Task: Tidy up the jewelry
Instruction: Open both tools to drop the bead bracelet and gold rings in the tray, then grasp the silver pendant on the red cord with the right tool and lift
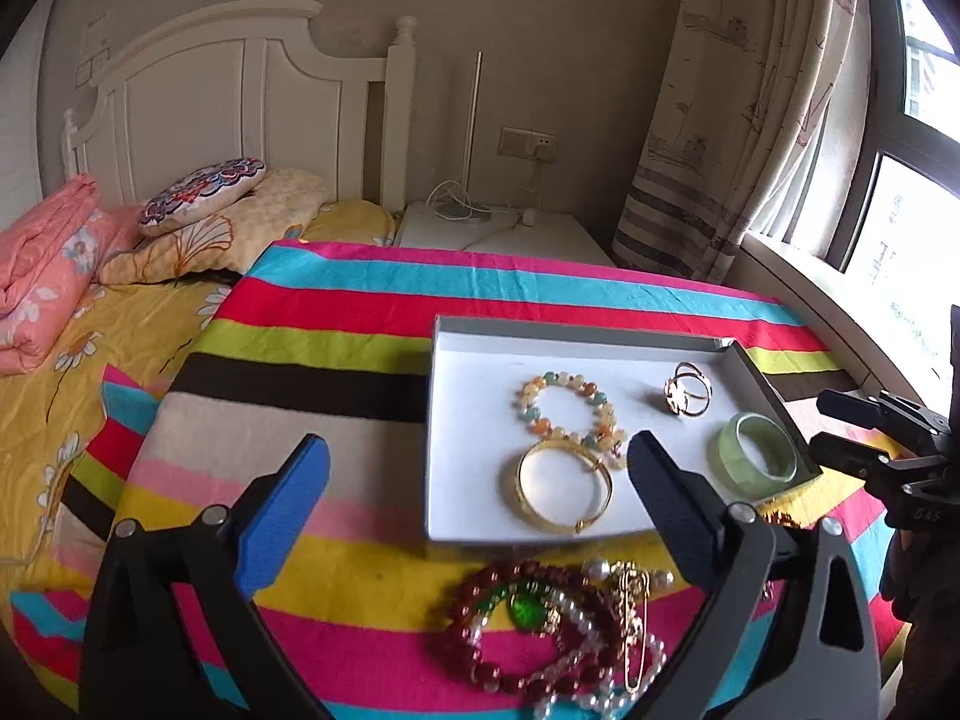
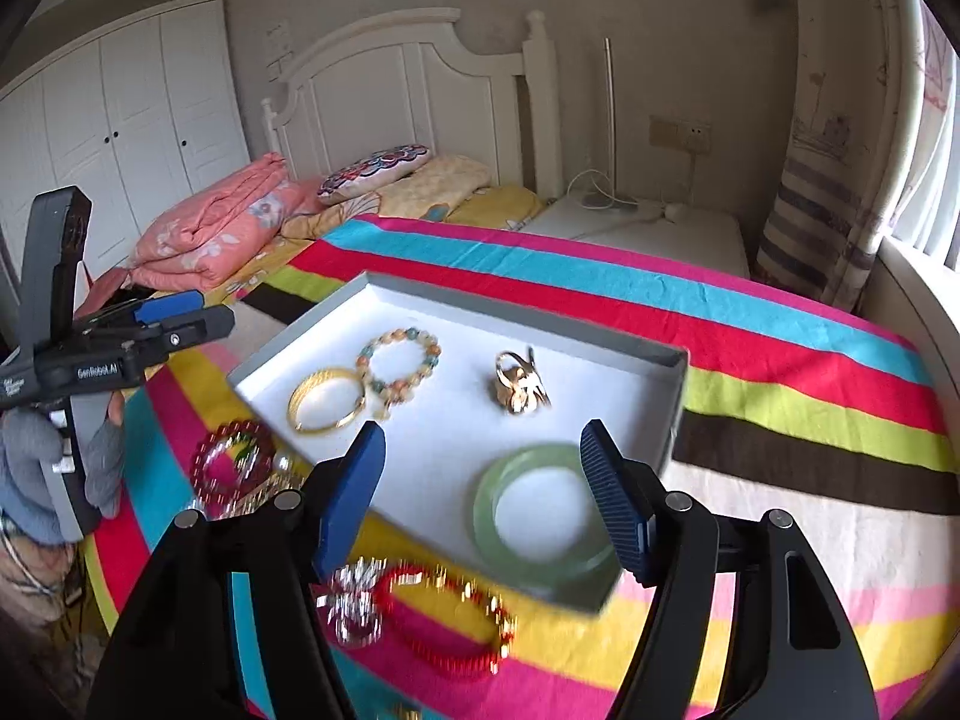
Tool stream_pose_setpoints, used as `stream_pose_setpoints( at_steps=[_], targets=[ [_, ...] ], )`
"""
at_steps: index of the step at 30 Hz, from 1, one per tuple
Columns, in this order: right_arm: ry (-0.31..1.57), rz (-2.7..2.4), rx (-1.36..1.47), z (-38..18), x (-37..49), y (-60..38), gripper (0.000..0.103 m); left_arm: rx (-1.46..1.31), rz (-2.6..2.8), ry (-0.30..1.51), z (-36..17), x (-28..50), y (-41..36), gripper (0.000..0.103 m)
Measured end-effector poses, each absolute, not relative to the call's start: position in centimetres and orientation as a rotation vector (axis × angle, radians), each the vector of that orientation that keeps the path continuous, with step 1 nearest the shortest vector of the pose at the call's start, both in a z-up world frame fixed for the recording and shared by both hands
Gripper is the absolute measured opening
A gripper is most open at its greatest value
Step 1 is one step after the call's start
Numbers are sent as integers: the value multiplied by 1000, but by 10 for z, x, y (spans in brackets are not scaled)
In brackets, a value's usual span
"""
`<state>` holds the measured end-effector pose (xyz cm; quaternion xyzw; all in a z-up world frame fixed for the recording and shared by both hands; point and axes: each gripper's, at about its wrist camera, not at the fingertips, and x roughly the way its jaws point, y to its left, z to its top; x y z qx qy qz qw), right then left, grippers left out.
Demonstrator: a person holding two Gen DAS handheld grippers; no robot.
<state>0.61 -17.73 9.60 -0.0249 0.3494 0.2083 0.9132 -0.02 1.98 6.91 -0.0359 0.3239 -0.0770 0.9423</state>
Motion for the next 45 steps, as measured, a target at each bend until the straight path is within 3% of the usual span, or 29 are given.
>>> stream_pose_setpoints(
  at_steps=[17, 24, 30, 45],
  targets=[
    [732, 365, -173, 67, -74, -189, 66, -283, -226, 697, 26, -73, 71, 100],
    [751, 434, -153, 69, -80, -172, 62, -304, -245, 705, 23, -72, 72, 100],
    [873, 499, -227, 54, -78, -129, 50, -313, -254, 702, 25, -70, 74, 100],
    [957, 452, -251, 40, -34, -103, 49, -333, -284, 686, 25, -72, 76, 100]
  ],
)
